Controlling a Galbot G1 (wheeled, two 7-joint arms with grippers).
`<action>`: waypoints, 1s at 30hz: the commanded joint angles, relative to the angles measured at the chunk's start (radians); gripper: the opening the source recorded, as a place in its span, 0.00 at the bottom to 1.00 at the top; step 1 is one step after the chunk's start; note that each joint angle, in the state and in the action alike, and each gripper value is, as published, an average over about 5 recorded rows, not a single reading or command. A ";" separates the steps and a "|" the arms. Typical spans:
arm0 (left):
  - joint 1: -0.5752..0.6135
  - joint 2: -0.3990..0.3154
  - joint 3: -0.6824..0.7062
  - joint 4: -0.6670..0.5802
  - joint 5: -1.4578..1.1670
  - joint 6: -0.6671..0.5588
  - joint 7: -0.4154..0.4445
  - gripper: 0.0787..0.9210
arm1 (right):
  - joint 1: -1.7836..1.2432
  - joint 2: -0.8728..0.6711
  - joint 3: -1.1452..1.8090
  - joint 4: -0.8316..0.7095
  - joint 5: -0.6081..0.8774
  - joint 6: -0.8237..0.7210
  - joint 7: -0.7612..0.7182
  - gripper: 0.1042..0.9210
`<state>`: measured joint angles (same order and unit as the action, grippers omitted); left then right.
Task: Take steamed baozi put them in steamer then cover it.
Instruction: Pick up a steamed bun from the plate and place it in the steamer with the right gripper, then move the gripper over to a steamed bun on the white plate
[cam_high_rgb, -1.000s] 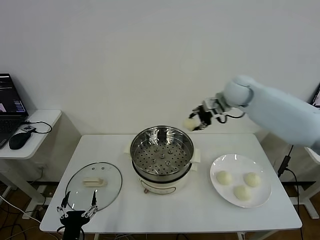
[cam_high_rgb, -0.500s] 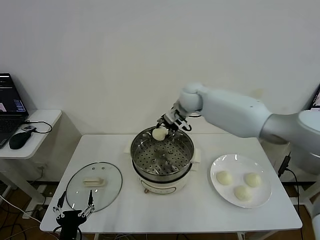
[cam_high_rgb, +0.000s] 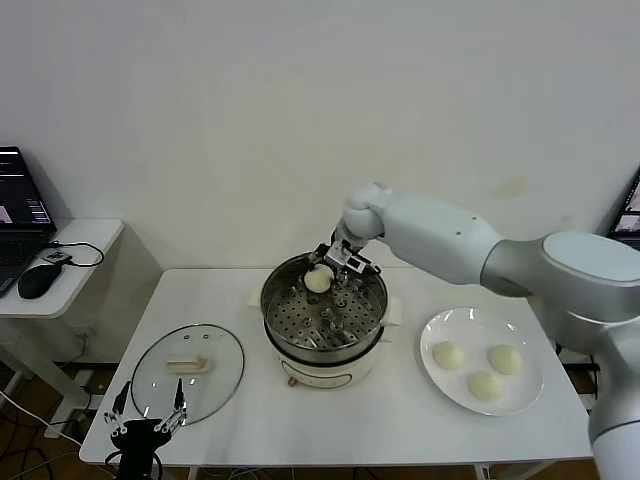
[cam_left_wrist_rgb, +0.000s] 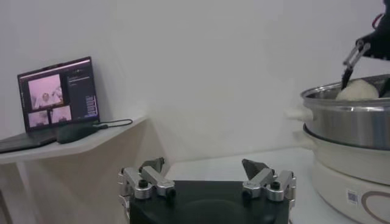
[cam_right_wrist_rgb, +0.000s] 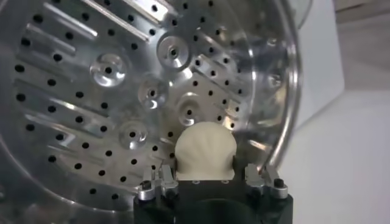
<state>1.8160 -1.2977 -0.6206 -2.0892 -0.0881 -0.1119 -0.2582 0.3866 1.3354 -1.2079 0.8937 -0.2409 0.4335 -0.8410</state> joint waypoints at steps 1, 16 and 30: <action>0.001 0.000 -0.001 -0.001 0.000 0.001 0.000 0.88 | -0.033 0.021 0.004 -0.051 -0.104 0.069 0.025 0.60; 0.005 -0.005 -0.004 -0.009 0.001 0.002 -0.001 0.88 | 0.214 -0.199 -0.052 0.340 0.392 -0.352 -0.152 0.88; -0.012 0.015 0.015 -0.016 0.000 0.011 0.002 0.88 | 0.228 -0.796 0.026 0.716 0.490 -0.810 -0.217 0.88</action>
<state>1.8042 -1.2812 -0.6050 -2.1050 -0.0884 -0.1002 -0.2562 0.5863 0.7894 -1.1921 1.4294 0.1603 -0.1661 -1.0175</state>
